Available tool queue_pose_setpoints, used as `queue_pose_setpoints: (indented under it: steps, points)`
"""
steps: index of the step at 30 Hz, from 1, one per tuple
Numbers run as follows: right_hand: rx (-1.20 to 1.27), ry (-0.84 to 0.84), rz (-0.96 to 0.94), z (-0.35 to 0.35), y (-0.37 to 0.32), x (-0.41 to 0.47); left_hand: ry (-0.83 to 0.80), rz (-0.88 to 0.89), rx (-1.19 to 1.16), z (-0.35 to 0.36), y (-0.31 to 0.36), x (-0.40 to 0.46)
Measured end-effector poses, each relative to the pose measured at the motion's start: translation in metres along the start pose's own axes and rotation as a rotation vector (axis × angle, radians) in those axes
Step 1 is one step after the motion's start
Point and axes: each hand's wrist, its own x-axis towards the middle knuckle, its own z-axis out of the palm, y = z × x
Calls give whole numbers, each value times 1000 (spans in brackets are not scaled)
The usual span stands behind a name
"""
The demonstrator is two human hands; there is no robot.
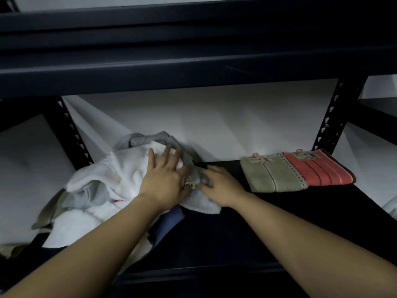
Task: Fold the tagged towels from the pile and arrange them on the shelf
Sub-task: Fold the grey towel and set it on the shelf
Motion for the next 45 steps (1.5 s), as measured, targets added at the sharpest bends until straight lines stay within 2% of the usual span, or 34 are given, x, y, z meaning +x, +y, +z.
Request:
queue_pose_setpoints:
  steps: [4,8,16,21,26,32,36,39,45]
  points:
    - [-120,-1,64,38,-16,-3,-104,-60,-44,18,-13,-11]
    - [-164,34,65,34,-15,-15,-117,-46,-74,22,-19,-11]
    - [-225,123,61,32,-11,-45,-30,-54,-128,23,-23,-11]
    - [-192,199,-2,28,-8,-70,27,-43,-158,21,-26,-11]
    - [-139,207,23,17,-14,-97,134,-18,-174,21,-29,-13]
    - [-53,212,76,11,-22,-123,211,50,-315,23,-30,-14]
    - [-7,230,119,10,-24,-129,270,41,-524,26,-38,-11]
    - [17,223,147,2,-21,-135,237,79,-606,24,-47,-11]
    - [-24,226,193,-9,0,-164,50,147,-414,22,-41,-26]
